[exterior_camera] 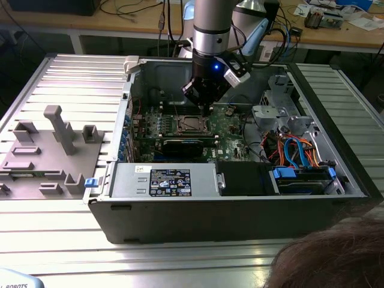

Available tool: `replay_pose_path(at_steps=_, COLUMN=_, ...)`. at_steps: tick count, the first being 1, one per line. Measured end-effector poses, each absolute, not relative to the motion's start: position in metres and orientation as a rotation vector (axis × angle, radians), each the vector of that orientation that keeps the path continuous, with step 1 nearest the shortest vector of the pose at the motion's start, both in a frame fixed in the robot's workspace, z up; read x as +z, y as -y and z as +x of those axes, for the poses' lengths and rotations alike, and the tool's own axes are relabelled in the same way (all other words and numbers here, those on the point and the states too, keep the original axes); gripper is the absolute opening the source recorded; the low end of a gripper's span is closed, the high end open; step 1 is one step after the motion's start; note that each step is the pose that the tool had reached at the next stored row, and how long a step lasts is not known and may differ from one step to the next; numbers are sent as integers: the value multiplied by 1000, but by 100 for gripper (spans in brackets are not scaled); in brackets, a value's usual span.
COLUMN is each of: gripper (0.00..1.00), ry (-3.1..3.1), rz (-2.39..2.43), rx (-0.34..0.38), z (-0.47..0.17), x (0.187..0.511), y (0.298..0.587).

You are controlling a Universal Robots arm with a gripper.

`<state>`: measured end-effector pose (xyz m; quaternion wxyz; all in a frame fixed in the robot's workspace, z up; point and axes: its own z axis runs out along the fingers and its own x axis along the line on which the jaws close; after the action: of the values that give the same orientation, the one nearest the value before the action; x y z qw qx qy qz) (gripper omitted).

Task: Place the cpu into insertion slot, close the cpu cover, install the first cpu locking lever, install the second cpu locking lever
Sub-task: 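Install the first cpu locking lever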

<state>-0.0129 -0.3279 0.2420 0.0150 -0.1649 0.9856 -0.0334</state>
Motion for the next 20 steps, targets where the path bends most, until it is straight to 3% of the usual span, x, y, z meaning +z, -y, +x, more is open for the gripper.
replay_pose_path(at_steps=20, gripper=11, ry=-3060, rz=-548, rx=-103, z=-13, x=242, y=328)
